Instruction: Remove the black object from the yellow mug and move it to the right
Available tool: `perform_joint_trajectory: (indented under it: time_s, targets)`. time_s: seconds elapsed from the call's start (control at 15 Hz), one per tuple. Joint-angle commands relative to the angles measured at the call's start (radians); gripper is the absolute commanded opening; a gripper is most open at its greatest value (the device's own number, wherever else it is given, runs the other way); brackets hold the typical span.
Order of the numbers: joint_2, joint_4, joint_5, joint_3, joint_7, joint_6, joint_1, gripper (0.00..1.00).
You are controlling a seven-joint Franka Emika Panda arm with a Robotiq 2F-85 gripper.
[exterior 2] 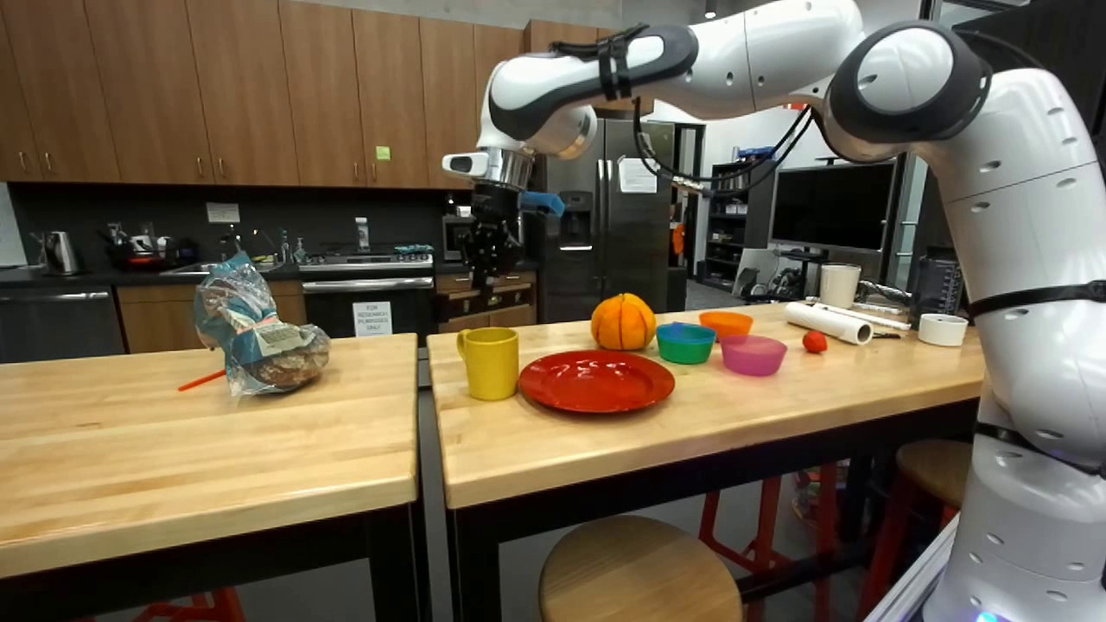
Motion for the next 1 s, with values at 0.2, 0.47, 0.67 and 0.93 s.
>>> perform_joint_trajectory:
  time_s: [0.2,0.47,0.67,0.93]
  targets:
    - [-0.109,-0.06,0.055,-0.031,0.028,-0.002,-0.073,0.05]
    - [-0.184,-0.126,0.055,-0.06,0.065,0.012,-0.117,0.05]
    - [-0.248,-0.192,0.051,-0.096,0.097,0.019,-0.147,0.05]
    - [-0.316,-0.276,0.048,-0.154,0.152,0.026,-0.187,0.05]
